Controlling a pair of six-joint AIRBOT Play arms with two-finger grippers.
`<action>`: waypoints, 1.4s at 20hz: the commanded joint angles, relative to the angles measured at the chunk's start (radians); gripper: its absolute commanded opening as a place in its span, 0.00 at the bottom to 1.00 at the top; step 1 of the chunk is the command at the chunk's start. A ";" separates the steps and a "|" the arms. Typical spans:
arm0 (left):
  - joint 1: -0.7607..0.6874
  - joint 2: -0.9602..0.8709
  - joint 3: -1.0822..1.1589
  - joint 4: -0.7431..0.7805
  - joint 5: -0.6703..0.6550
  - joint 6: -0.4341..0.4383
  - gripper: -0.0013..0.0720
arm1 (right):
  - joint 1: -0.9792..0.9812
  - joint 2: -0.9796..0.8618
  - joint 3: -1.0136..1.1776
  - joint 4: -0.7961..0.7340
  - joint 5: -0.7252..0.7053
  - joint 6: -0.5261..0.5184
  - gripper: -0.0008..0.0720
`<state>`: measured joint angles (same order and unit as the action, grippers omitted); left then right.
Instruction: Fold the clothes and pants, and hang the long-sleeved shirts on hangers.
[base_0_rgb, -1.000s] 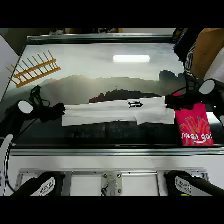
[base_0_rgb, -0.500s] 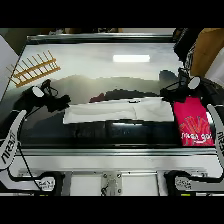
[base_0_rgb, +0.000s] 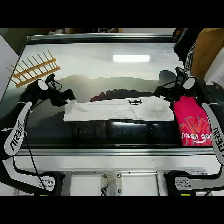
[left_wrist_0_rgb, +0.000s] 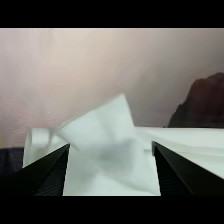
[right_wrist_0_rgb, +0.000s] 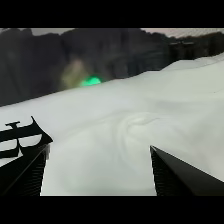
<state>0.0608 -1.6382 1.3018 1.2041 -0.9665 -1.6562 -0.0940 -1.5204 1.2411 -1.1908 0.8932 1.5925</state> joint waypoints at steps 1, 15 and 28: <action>0.023 0.045 0.066 0.008 -0.056 0.000 0.77 | -0.057 0.033 0.025 0.090 0.057 -0.084 0.96; -0.033 0.251 -0.314 -0.003 0.001 -0.020 0.77 | -0.302 -0.127 -0.014 0.205 0.229 -0.388 0.96; -0.174 0.251 -0.313 -0.003 0.080 -0.072 0.77 | -0.298 -0.200 -0.014 0.274 0.216 -0.442 0.96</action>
<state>-0.0956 -1.3876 0.9890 1.2007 -0.9001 -1.7237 -0.3946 -1.7081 1.2278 -0.9367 1.1122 1.1545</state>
